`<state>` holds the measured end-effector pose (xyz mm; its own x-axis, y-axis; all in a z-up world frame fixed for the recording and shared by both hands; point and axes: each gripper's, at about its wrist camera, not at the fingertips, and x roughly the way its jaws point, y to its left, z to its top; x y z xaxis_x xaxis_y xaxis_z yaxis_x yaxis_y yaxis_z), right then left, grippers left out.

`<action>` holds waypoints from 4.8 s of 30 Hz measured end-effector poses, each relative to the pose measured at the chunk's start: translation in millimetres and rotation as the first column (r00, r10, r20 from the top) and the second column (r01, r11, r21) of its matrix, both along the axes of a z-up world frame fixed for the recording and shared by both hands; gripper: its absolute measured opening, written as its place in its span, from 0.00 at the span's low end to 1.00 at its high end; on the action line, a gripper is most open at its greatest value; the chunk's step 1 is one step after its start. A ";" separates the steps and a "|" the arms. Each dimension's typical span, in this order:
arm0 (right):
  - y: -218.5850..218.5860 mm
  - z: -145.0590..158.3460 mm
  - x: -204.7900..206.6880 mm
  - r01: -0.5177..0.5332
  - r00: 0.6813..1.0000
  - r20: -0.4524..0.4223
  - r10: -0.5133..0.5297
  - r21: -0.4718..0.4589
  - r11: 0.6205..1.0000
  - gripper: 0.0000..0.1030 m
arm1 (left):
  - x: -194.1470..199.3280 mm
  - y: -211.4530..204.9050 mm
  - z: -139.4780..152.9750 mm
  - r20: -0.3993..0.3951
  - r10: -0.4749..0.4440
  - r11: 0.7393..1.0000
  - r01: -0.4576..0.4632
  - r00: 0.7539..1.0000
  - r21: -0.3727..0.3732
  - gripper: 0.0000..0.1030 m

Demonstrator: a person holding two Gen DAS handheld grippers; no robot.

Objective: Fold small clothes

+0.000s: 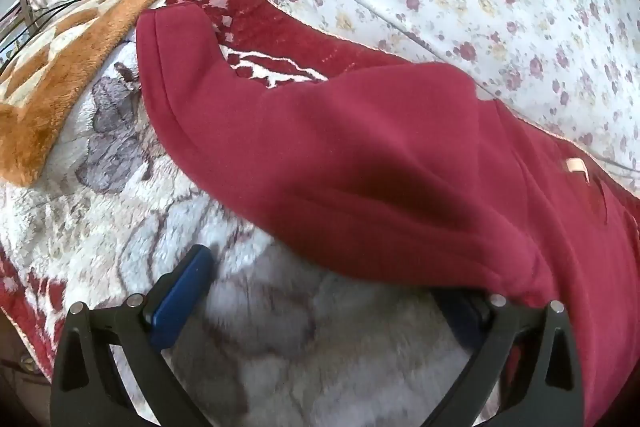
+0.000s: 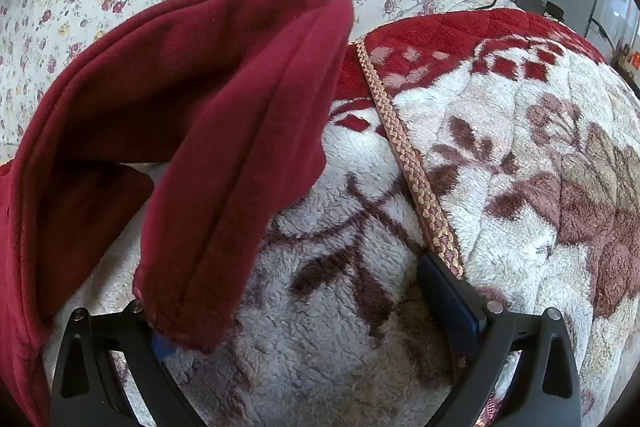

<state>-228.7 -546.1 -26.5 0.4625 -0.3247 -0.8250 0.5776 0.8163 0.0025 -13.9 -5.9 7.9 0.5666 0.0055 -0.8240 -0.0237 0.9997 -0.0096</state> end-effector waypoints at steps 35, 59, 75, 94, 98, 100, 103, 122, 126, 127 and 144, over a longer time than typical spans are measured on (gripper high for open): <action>244.1 120.1 -13.2 -0.308 0.945 0.122 0.302 0.035 0.951 1.00 | -108.2 -57.1 80.7 0.238 -0.275 0.960 0.279 0.932 0.017 1.00; 244.8 96.5 18.3 -0.264 0.962 0.082 0.261 0.025 0.964 1.00 | -100.9 -63.8 64.6 0.216 -0.290 0.956 0.291 0.932 0.029 1.00; 256.8 82.7 36.2 -0.295 0.954 0.062 0.294 0.011 0.955 1.00 | -97.6 -57.2 59.2 0.205 -0.281 0.959 0.280 0.938 0.038 1.00; 273.7 72.7 62.7 -0.375 0.926 0.011 0.376 -0.054 0.925 1.00 | -83.8 -56.9 48.7 0.165 -0.243 0.970 0.239 0.956 0.047 1.00; 275.0 69.5 66.8 -0.376 0.926 -0.001 0.377 -0.068 0.924 1.00 | -80.4 -53.9 47.7 0.161 -0.226 0.974 0.222 0.961 0.045 1.00; 275.4 68.8 67.7 -0.377 0.926 -0.001 0.377 -0.067 0.924 1.00 | -78.3 -51.2 47.3 0.157 -0.217 0.976 0.214 0.964 0.036 1.00; 275.4 68.6 67.8 -0.375 0.926 0.016 0.377 -0.054 0.925 1.00 | -75.4 -47.6 47.0 0.153 -0.203 0.979 0.202 0.967 0.024 1.00; 280.8 64.8 74.3 -0.378 0.926 0.002 0.378 -0.010 0.926 1.00 | -67.8 -36.1 43.5 0.143 -0.159 0.987 0.157 0.977 0.030 1.00; 282.8 64.4 75.2 -0.385 0.923 -0.004 0.385 -0.015 0.923 1.00 | -66.4 -33.1 42.5 0.136 -0.154 0.988 0.152 0.979 0.027 1.00; 283.0 64.1 75.5 -0.387 0.922 -0.006 0.387 -0.012 0.922 1.00 | -64.8 -31.0 42.3 0.130 -0.150 0.989 0.148 0.980 0.020 1.00; 277.5 58.4 81.8 -0.416 0.908 -0.027 0.418 0.044 0.908 1.00 | 97.9 74.6 51.9 0.117 0.198 0.955 -0.218 0.973 0.198 1.00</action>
<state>-147.0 -268.5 31.9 0.5201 -0.0781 -0.8505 0.1847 0.9825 0.0227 84.0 68.6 59.9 0.6099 0.2977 -0.7345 -0.2407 0.9526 0.1863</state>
